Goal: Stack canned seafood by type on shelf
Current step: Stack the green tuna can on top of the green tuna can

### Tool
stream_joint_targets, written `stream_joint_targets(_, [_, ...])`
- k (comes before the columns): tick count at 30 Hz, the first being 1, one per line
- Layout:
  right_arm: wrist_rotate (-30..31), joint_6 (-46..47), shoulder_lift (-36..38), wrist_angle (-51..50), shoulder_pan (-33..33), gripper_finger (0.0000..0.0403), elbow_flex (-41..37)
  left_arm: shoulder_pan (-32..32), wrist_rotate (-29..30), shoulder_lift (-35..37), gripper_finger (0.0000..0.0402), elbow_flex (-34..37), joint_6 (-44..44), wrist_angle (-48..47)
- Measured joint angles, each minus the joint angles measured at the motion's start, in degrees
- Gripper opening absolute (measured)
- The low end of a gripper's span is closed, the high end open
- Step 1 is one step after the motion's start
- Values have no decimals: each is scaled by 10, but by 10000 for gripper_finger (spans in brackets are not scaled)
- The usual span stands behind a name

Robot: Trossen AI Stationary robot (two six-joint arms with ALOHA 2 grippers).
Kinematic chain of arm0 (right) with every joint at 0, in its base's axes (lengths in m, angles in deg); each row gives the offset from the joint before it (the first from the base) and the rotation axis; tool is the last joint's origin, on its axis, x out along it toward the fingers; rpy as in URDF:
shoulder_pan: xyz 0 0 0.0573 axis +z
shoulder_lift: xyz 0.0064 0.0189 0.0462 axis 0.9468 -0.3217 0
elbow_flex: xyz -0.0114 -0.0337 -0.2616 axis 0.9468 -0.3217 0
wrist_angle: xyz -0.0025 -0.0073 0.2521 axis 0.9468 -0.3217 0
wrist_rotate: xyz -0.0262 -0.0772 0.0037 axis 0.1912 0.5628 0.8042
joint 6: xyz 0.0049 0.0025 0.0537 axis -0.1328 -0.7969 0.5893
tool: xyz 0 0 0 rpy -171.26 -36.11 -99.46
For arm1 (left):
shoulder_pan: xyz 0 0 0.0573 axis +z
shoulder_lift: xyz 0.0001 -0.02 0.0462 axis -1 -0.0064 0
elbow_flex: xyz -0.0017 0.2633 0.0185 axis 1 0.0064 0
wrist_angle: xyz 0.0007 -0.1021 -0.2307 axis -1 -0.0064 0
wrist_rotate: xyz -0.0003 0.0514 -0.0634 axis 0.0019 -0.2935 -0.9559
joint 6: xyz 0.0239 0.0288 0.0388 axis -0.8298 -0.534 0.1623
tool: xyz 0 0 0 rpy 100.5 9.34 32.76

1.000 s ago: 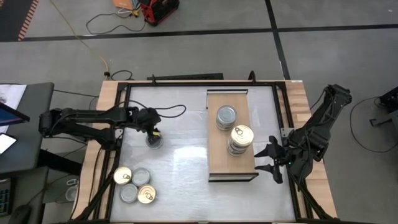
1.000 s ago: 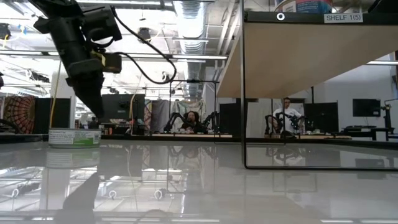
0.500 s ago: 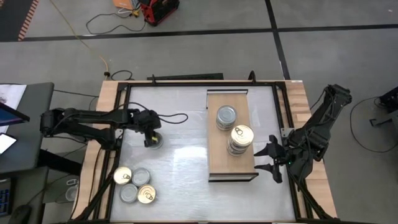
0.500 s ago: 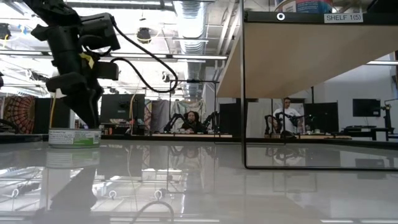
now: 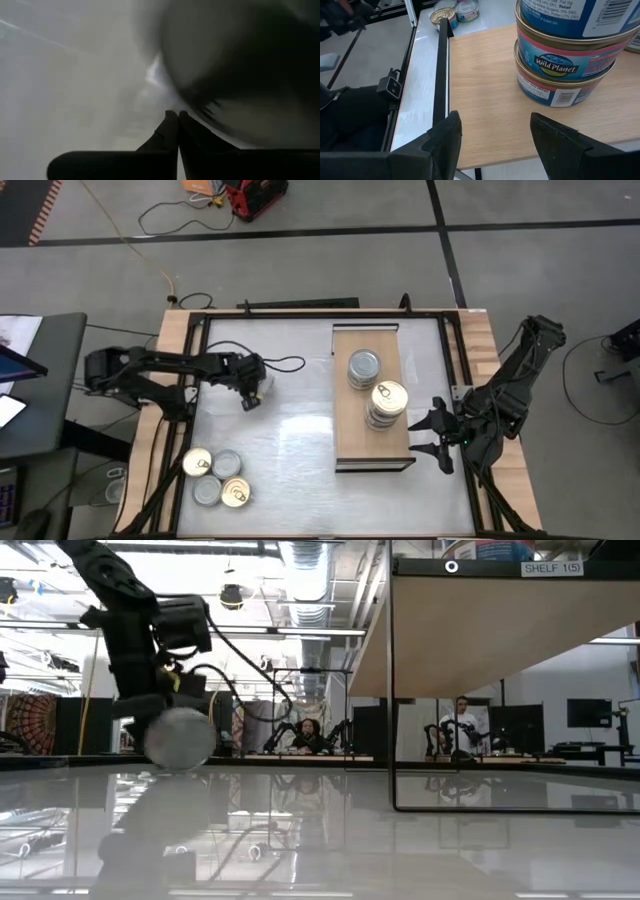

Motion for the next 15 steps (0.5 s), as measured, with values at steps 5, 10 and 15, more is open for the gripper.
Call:
stream_joint_targets(5, [0,0,0,2,0,260,0,45,-26,-57,1,-36,10,-6])
stream_joint_targets(10, [0,3,0,3,0,260,0,61,-16,-68,0,-79,-11,-50])
stream_joint_targets(15, [0,3,0,4,0,260,0,16,-1,-31,1,-101,-100,17])
